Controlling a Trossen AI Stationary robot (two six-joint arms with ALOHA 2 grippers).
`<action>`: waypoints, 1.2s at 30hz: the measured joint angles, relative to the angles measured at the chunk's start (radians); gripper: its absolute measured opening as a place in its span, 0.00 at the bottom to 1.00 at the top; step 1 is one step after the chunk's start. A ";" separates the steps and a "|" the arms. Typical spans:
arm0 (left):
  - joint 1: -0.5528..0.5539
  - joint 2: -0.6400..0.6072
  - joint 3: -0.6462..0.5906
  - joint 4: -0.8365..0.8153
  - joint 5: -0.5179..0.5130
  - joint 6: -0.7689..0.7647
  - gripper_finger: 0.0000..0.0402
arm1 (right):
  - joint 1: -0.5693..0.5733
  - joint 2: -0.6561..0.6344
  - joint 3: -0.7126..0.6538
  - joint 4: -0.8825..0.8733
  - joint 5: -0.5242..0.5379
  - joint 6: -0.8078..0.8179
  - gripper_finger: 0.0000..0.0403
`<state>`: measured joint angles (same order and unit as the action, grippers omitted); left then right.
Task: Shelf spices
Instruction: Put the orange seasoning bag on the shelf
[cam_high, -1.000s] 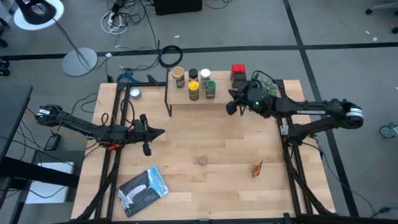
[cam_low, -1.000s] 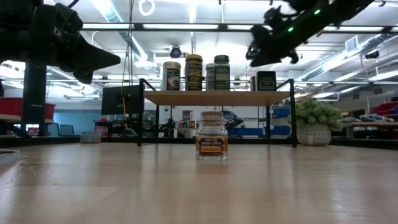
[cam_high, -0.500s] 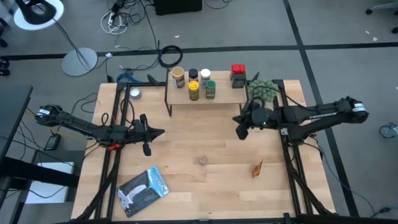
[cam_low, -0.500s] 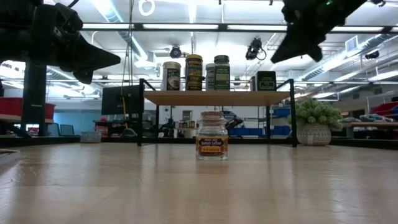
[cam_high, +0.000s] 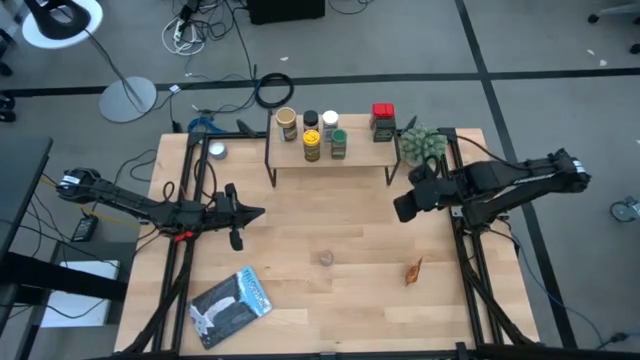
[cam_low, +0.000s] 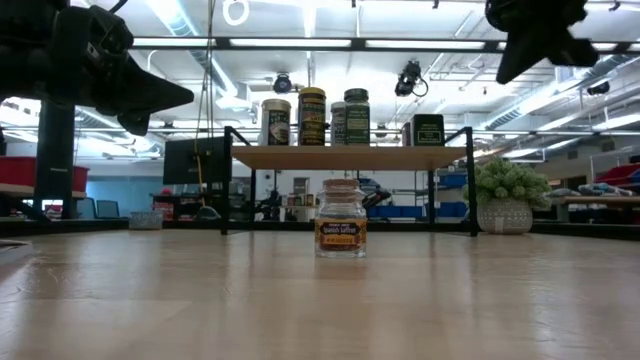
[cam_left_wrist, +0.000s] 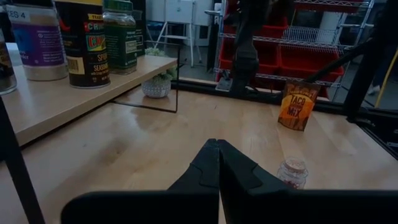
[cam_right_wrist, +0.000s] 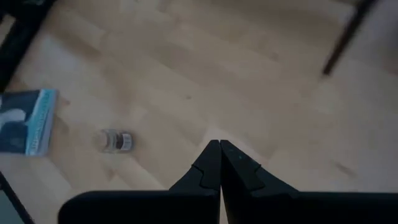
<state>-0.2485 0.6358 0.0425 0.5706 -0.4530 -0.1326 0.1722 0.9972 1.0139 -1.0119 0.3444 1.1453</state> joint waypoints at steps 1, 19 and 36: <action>0.000 0.000 0.000 0.001 0.000 0.000 0.00 | 0.009 0.008 0.018 -0.033 0.000 0.039 0.00; 0.000 0.000 0.000 -0.030 0.000 0.007 0.00 | 0.264 0.351 0.442 -0.555 -0.130 0.562 0.00; 0.000 0.000 0.000 0.083 0.118 0.205 0.00 | 0.422 0.482 0.448 -0.532 -0.371 0.812 0.13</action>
<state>-0.2485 0.6357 0.0425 0.6534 -0.3346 0.0729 0.5942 1.4794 1.4620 -1.5439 -0.0270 1.9575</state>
